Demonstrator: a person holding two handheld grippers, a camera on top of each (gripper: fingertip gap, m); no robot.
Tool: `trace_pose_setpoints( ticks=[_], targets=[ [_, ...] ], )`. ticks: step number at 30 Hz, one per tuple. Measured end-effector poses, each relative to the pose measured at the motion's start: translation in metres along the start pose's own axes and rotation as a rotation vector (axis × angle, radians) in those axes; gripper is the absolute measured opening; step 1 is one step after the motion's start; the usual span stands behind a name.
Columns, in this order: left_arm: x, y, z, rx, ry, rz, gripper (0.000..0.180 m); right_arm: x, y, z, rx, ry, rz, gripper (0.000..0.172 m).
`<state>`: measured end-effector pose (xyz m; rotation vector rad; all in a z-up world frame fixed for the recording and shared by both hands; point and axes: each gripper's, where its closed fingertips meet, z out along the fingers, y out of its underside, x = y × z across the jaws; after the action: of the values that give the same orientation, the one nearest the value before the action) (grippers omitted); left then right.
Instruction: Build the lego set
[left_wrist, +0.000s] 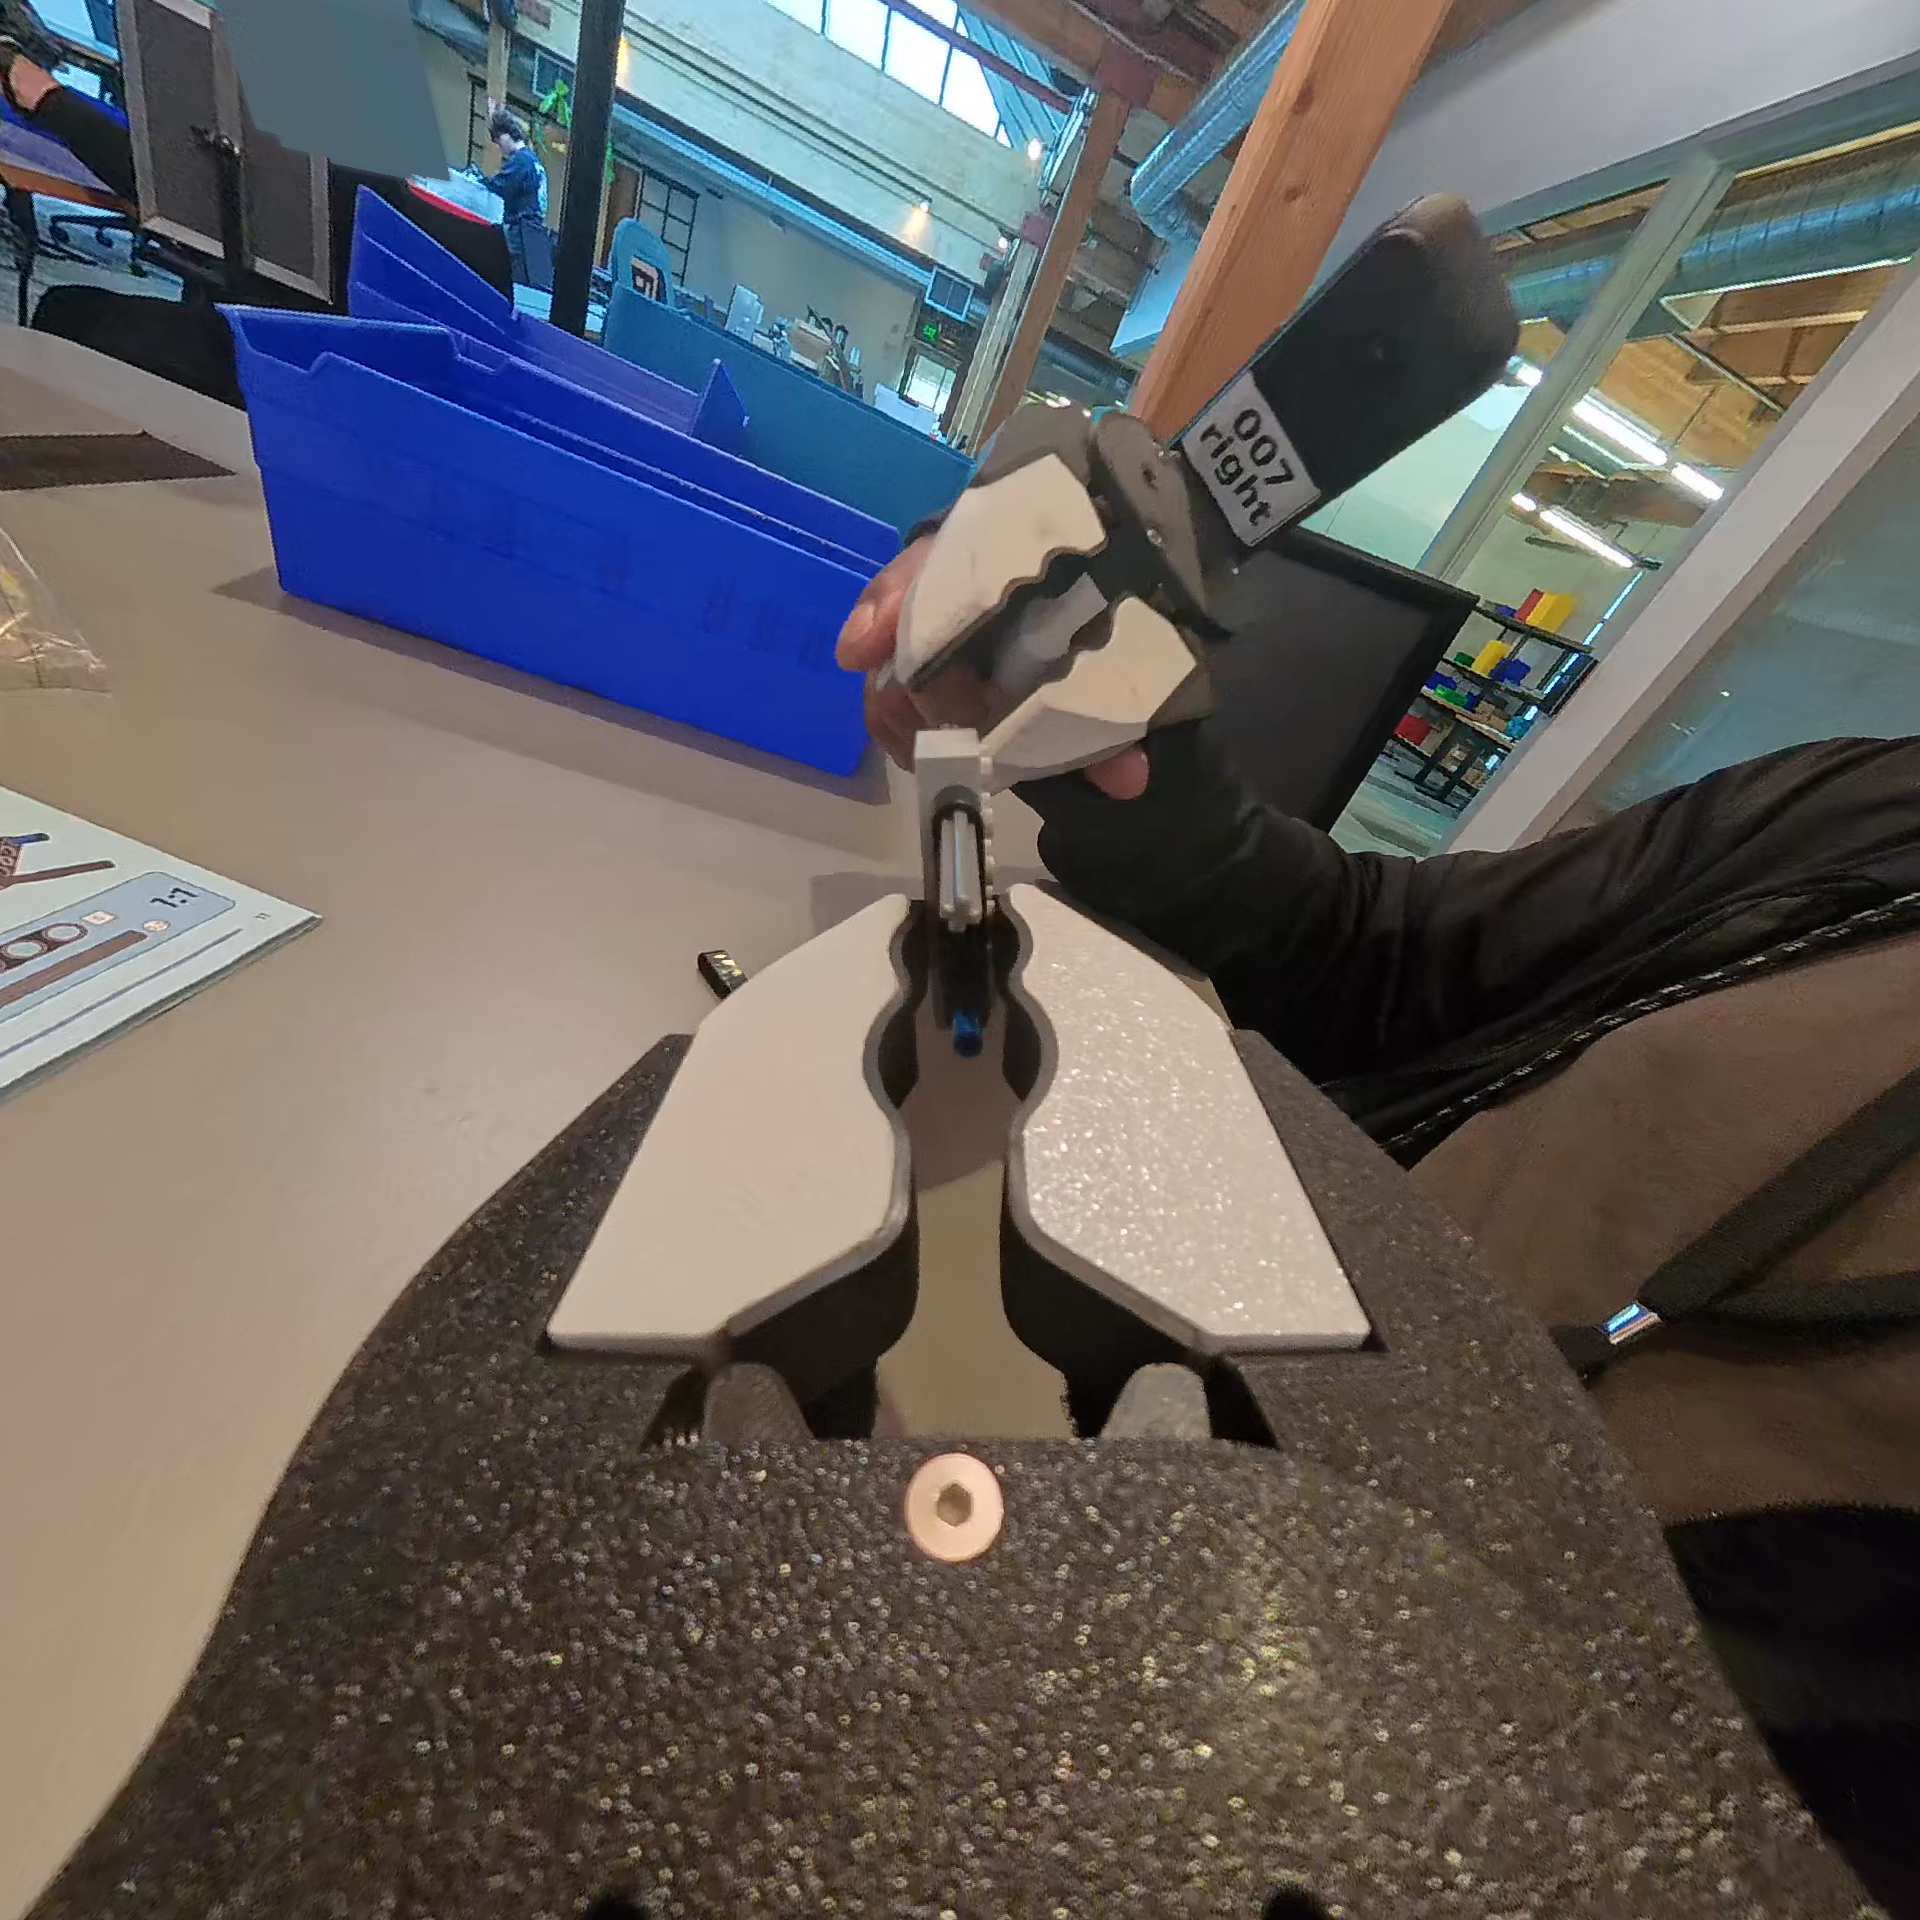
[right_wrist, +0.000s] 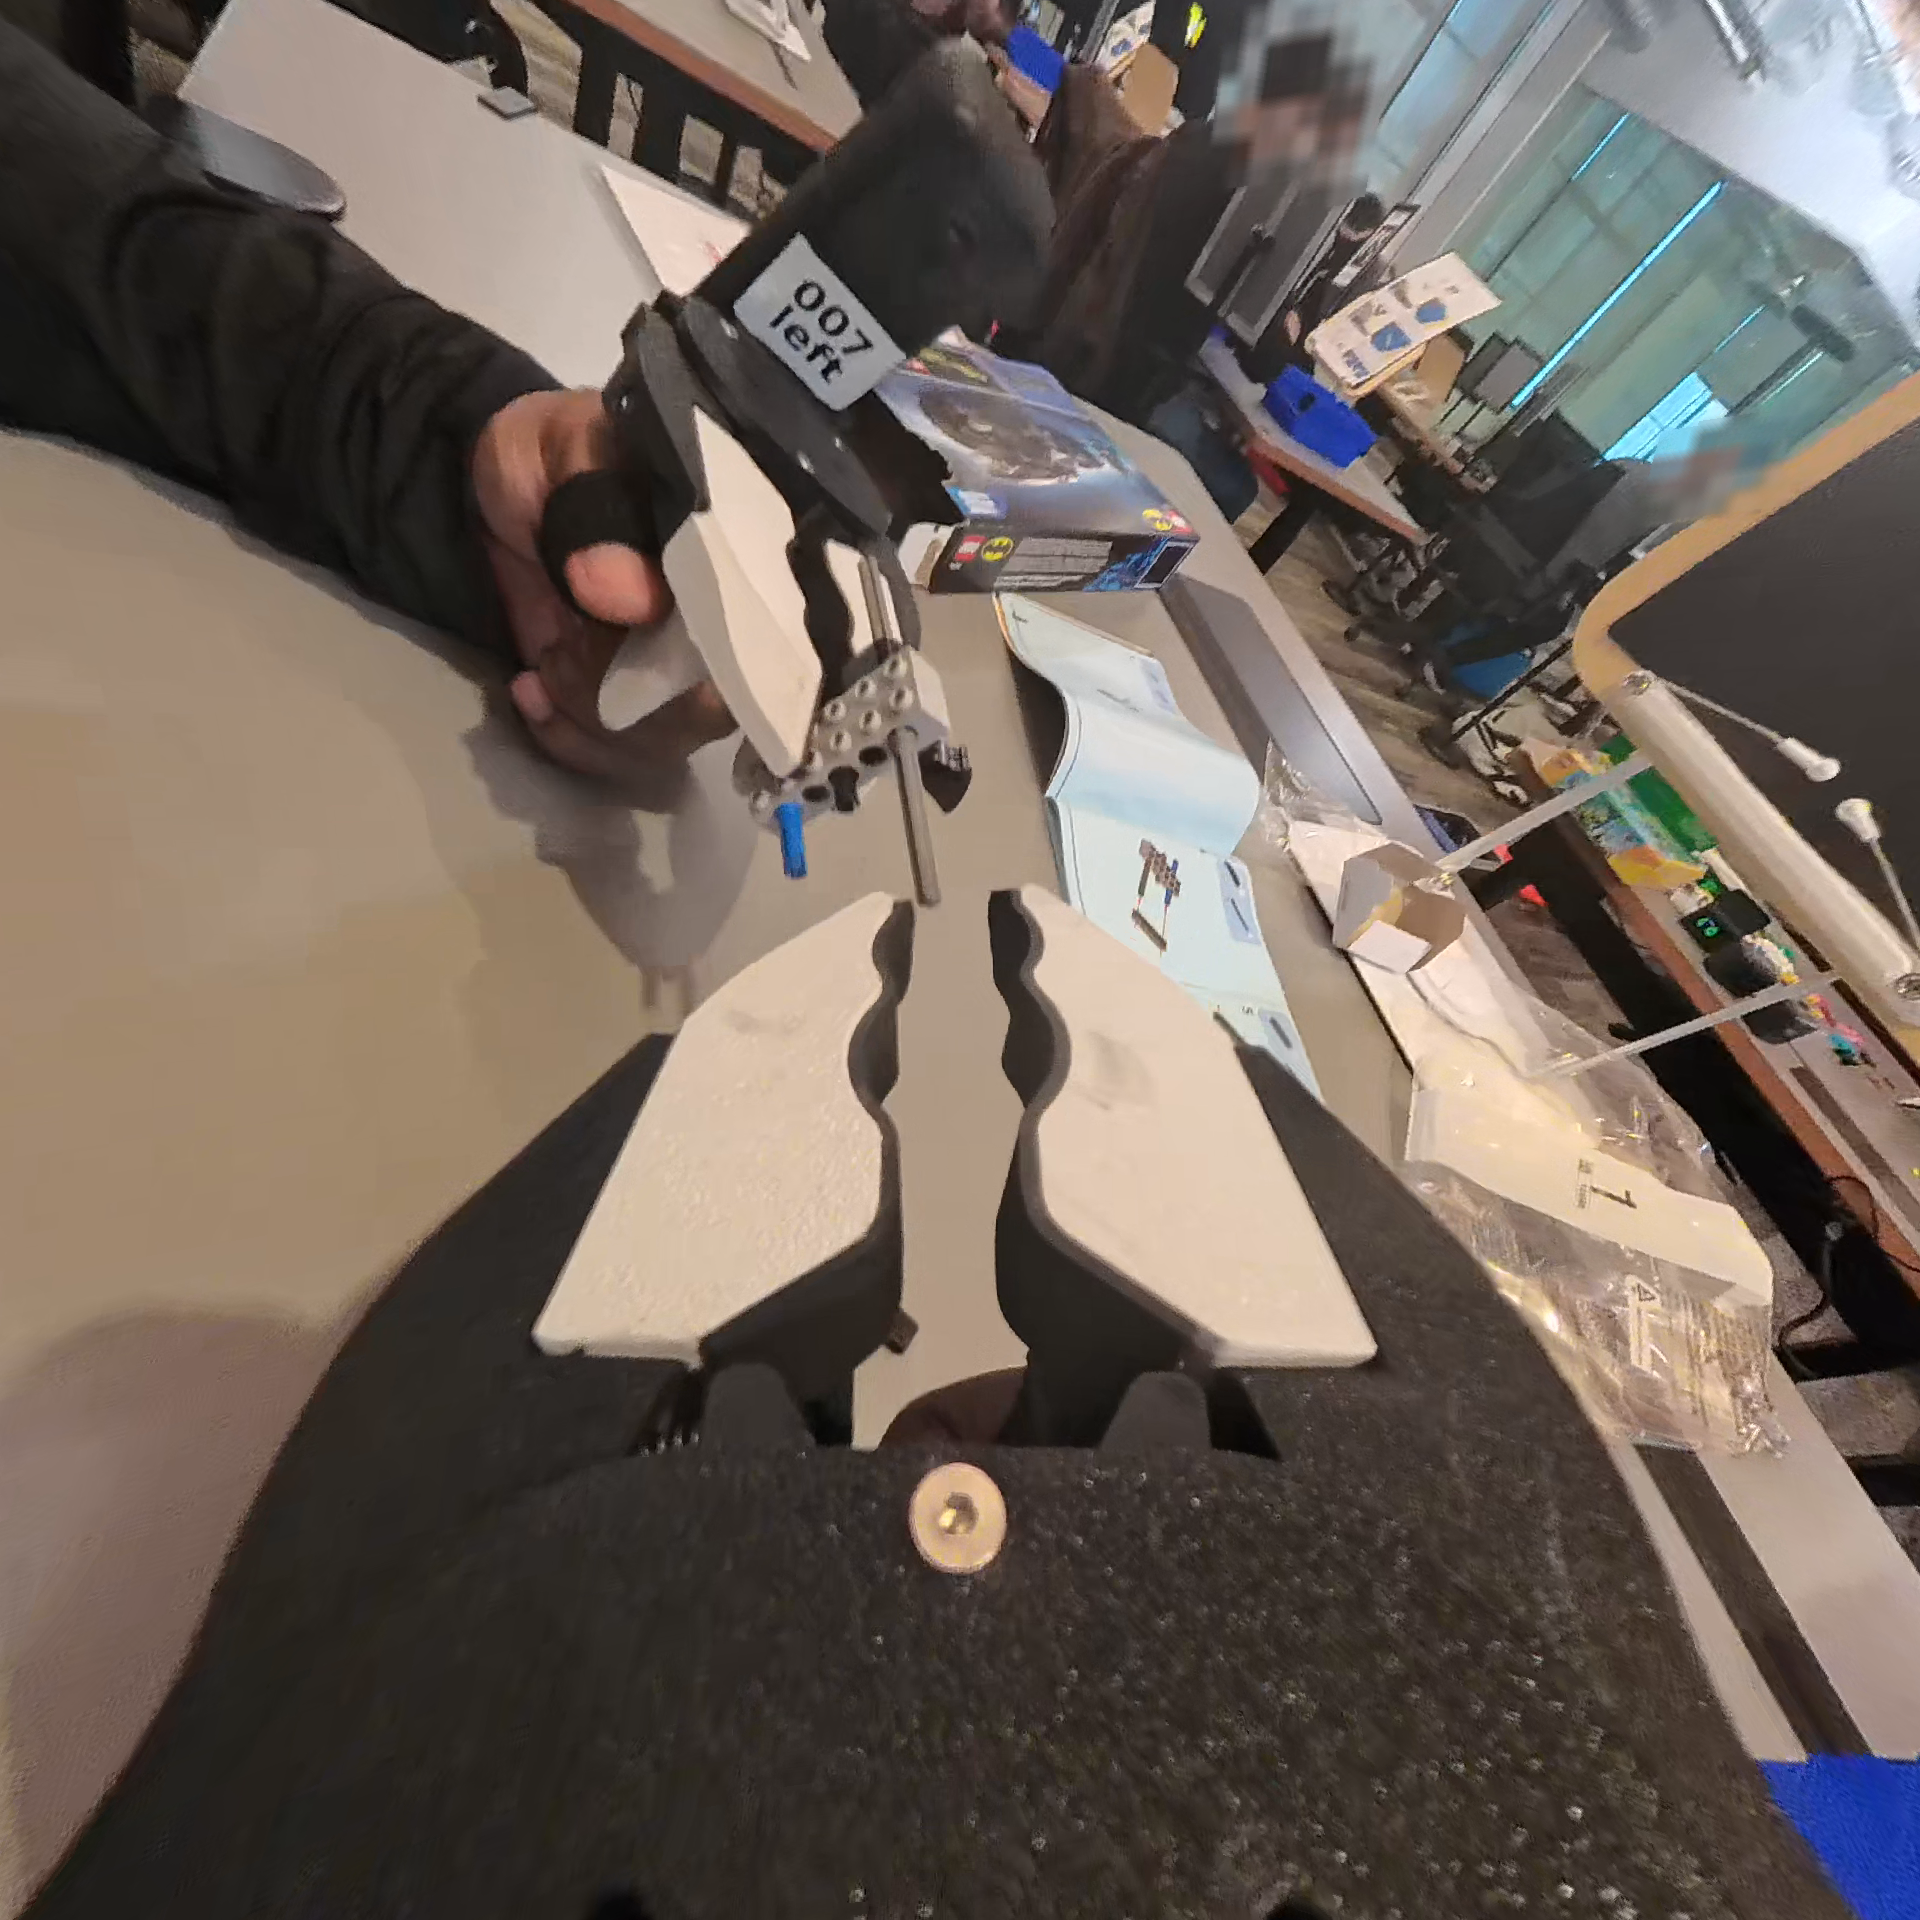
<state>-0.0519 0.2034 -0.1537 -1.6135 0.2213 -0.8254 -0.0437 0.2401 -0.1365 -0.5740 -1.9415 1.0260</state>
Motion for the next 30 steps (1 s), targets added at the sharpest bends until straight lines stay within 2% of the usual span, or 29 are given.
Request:
trace_pose_setpoints(
  ticks=[13,30],
  targets=[
    [0.005,0.001,0.001,-0.003,0.031,0.002,0.011,-0.008,-0.005,0.009,0.005,0.003,-0.019,0.005],
    [0.005,-0.001,0.002,0.013,0.033,-0.005,0.011,-0.006,-0.007,0.008,0.032,0.011,-0.017,0.014]
  ],
)
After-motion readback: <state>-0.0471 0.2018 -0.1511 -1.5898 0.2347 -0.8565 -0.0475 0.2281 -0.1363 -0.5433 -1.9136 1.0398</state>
